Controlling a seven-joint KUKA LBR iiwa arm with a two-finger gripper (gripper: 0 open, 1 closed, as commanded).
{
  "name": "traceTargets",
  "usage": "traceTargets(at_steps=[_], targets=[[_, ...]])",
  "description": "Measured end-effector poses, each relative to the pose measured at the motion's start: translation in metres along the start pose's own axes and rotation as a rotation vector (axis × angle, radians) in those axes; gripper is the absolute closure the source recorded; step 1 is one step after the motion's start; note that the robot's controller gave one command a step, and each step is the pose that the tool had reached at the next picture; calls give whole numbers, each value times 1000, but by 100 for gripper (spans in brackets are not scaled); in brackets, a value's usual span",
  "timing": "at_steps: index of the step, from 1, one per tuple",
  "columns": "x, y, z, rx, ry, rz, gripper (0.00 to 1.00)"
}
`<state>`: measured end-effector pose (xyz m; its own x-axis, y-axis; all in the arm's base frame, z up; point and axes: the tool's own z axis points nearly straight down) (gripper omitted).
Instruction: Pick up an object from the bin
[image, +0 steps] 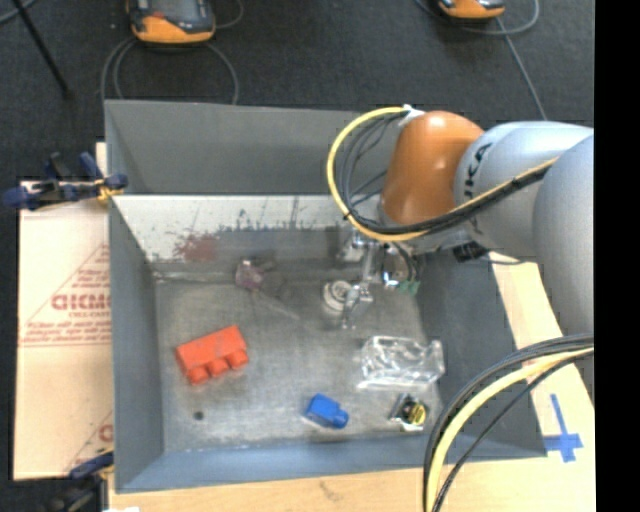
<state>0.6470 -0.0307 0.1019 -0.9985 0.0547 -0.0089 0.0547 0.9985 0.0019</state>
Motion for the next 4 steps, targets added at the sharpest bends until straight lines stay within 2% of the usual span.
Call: traceTargets(at_steps=[1,2,3,4], targets=[[10,-4,-7,1,6,128,0],[13,1,27,0,-1,275,0],[11,0,25,2,0,271,0],[9,0,23,3,-5,270,100]])
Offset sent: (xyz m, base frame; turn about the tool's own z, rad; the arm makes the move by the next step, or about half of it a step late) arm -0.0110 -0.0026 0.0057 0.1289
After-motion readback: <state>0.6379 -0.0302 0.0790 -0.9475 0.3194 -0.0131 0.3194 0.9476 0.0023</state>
